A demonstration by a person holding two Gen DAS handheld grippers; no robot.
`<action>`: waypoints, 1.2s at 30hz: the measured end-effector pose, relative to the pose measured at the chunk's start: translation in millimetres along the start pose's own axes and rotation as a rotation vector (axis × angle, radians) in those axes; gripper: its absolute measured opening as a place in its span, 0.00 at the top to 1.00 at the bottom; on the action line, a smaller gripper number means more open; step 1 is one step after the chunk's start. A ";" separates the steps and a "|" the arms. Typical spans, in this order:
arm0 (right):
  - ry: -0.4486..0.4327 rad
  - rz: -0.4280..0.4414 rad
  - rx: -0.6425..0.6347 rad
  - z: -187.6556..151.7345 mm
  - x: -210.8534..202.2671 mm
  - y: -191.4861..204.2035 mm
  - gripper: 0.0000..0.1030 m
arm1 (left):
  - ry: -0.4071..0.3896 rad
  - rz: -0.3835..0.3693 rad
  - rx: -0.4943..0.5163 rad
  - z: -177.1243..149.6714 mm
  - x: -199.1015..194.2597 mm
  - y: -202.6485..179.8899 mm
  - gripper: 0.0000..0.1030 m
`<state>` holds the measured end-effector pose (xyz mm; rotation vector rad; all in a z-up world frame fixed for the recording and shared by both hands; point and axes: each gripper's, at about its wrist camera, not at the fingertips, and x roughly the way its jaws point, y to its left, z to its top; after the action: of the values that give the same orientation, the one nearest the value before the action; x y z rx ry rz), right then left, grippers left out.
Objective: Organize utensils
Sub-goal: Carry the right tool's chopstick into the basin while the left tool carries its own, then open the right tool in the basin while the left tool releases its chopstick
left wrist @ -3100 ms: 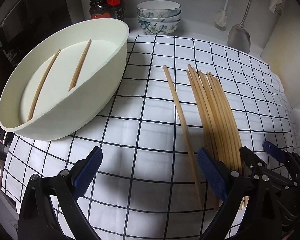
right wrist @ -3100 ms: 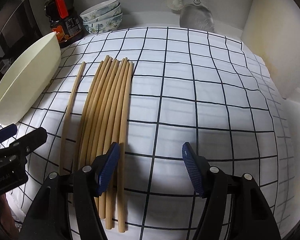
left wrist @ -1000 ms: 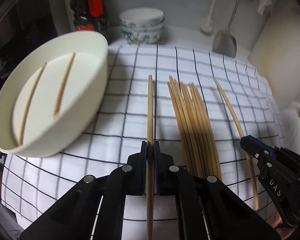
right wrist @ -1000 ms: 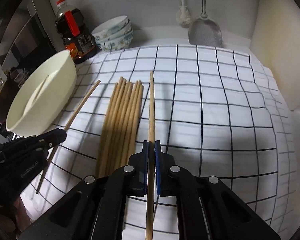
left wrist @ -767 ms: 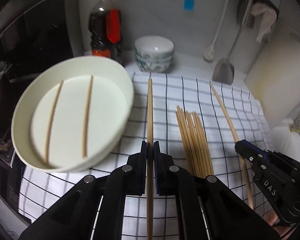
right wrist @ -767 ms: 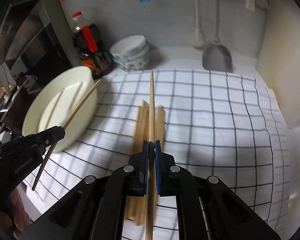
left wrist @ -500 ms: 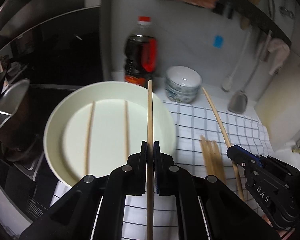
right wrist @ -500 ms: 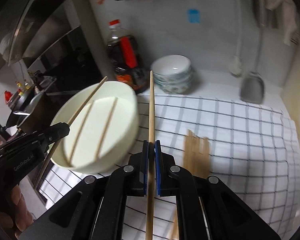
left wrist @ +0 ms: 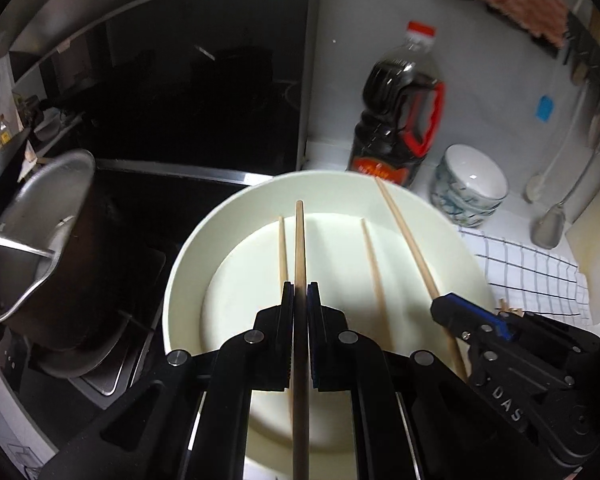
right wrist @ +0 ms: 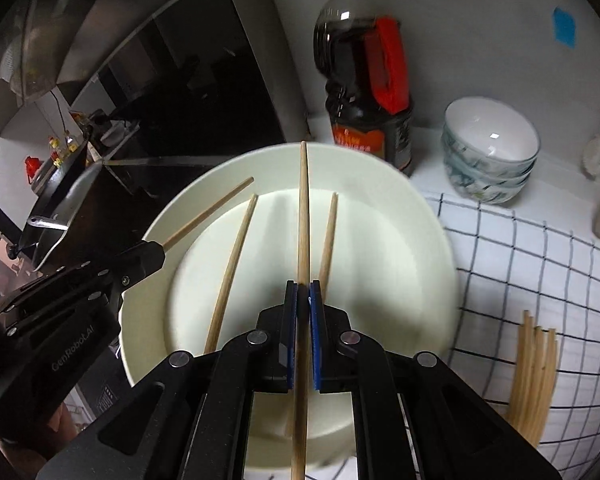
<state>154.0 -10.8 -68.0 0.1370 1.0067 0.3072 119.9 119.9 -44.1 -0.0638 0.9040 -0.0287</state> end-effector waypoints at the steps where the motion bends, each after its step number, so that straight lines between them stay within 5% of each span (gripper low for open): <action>1: 0.019 -0.004 0.006 1.3 7.7 0.3 0.94 | 0.009 -0.001 -0.001 0.3 6.4 2.2 0.93; 19: 0.120 -0.061 0.063 2.3 54.4 -1.6 0.92 | 0.173 -0.026 0.008 -7.3 65.7 9.4 0.90; 21: 0.114 -0.066 0.062 2.2 53.1 -0.2 0.76 | 0.180 -0.017 -0.001 -9.3 64.9 12.1 0.80; 23: 0.100 -0.069 0.064 1.6 48.7 -1.4 0.68 | 0.175 -0.002 -0.012 -11.6 60.4 16.2 0.53; 25: 0.087 -0.076 0.064 0.6 43.7 -2.9 0.68 | 0.150 0.019 -0.024 -12.9 53.0 19.9 0.35; 36: 0.029 -0.091 0.056 -18.2 0.2 -8.3 0.57 | 0.117 0.069 -0.026 -20.8 19.6 20.7 0.24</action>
<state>140.2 -19.1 -79.9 0.1376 1.0480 0.1982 115.6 138.6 -73.7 -0.0559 1.0228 0.0442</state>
